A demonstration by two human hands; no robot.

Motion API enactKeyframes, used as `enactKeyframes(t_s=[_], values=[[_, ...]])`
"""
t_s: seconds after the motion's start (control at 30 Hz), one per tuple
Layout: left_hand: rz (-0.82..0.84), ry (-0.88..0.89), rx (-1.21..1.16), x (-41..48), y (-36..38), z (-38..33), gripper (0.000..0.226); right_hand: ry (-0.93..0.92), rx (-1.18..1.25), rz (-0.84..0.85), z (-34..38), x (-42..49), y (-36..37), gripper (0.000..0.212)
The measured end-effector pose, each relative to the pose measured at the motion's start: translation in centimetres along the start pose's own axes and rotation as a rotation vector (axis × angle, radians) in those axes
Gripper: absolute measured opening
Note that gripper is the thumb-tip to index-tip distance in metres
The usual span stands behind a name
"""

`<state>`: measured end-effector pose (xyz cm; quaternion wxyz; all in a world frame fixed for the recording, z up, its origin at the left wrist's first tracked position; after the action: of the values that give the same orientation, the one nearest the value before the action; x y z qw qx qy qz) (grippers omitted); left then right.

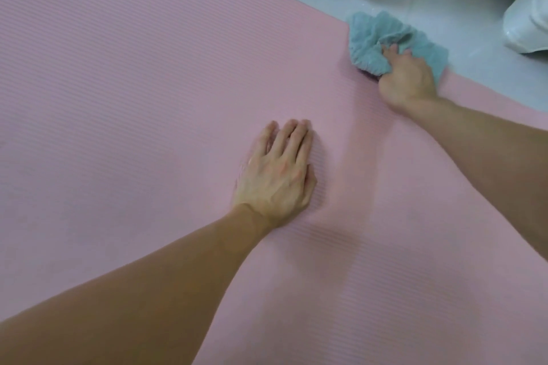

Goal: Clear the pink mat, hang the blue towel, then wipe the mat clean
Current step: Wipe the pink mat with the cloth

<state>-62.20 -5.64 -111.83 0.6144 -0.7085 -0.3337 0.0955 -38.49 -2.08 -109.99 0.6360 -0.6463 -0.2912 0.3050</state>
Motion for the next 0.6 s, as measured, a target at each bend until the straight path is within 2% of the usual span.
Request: enactKeyframes(t_s=[0.07, 0.17, 0.4, 0.6], values=[[0.01, -0.011, -0.005, 0.0, -0.1, 0.0, 0.056, -0.025, 0.023, 0.012, 0.3, -1.6, -0.8, 0.052], [0.016, -0.009, -0.013, 0.0, 0.0, 0.0, 0.055, -0.073, 0.043, 0.039, 1.5, -5.9, -0.2, 0.06], [0.025, -0.013, 0.002, 0.0, 0.2, 0.0, 0.056, -0.066, 0.218, -0.125, 2.8, -14.2, 1.1, 0.071], [0.086, 0.049, 0.041, -0.3, 0.6, -0.4, 0.068, -0.081, 0.341, -0.147, 4.3, -21.9, 1.9, 0.072]])
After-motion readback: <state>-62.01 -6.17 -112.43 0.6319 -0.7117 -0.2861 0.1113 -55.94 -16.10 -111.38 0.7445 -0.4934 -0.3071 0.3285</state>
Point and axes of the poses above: each hand's wrist, its own x-axis towards the middle knuckle, its own y-axis out of the palm, z = x × y, the point moved 9 cm from there along x, towards the middle knuckle, and after that the axes turned 11 degrees about -z, right-handed, at the moved point
